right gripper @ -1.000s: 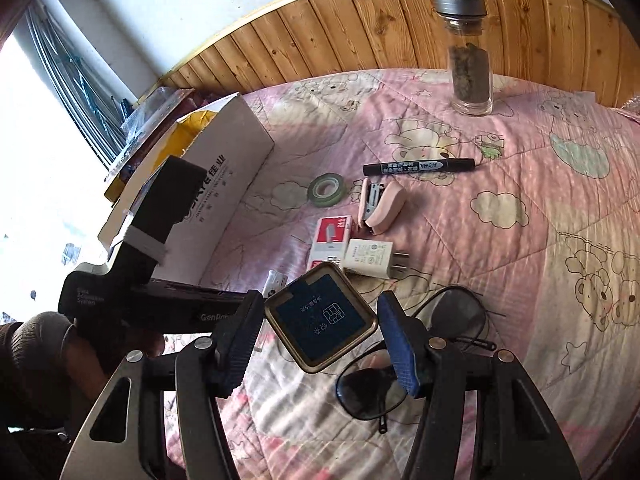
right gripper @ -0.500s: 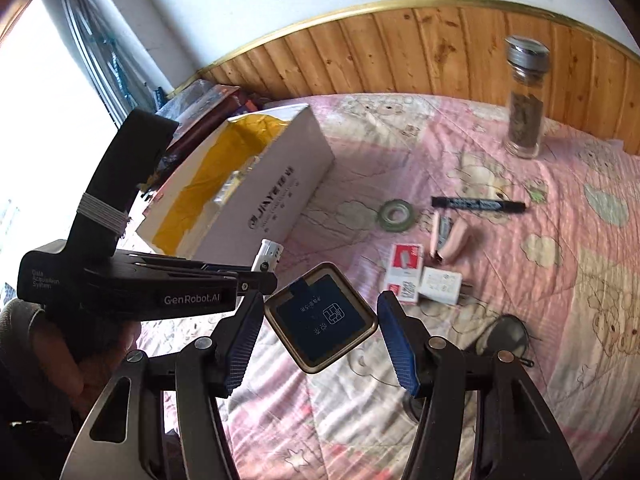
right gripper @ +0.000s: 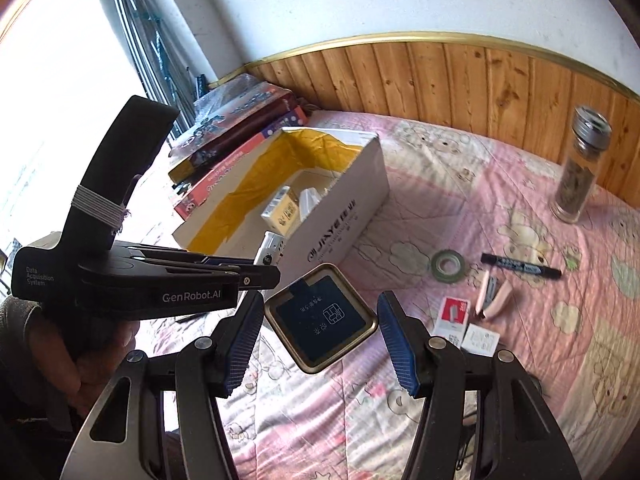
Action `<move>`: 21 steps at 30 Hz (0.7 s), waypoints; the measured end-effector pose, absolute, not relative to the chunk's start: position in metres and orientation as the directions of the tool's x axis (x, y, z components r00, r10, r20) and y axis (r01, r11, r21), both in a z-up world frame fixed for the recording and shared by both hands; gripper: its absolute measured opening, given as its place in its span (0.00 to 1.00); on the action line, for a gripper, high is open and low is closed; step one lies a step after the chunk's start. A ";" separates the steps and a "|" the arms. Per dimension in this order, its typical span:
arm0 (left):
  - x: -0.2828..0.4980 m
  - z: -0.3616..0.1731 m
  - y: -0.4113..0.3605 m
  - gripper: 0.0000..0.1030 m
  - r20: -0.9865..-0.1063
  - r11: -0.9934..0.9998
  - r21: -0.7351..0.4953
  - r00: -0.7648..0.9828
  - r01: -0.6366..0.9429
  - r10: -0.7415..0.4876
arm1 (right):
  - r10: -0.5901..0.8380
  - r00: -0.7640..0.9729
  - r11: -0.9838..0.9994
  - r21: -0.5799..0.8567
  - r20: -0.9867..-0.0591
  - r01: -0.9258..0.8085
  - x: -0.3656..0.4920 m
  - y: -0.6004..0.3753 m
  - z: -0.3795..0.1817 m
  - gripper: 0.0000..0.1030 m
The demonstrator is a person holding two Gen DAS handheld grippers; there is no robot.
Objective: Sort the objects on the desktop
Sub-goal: 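Carry white lighter with left tool while right tool carries gold tin into cardboard box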
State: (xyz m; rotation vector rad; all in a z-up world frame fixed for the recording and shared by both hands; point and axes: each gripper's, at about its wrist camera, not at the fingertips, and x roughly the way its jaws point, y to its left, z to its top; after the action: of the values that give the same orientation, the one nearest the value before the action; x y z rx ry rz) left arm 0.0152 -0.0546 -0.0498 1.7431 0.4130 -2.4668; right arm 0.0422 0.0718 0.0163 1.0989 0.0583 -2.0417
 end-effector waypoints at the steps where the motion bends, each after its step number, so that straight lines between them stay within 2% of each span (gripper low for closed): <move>1: 0.015 -0.048 -0.058 0.17 -0.934 -0.957 -0.169 -0.348 0.234 0.080 | -0.627 -0.302 -0.674 0.307 -0.718 0.672 0.042 0.068 0.019 0.58; 21: 0.012 -0.036 -0.128 0.17 -0.921 -0.906 -0.185 -0.389 0.381 0.025 | -0.660 -0.233 -0.550 0.249 -0.714 0.797 0.019 -0.027 0.051 0.58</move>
State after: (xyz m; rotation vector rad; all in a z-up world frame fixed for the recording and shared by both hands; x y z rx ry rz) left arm 0.0122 -0.1281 -0.0361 1.5932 0.5502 -2.3873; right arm 0.0192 -0.0267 0.0507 0.9993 0.2060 -1.9156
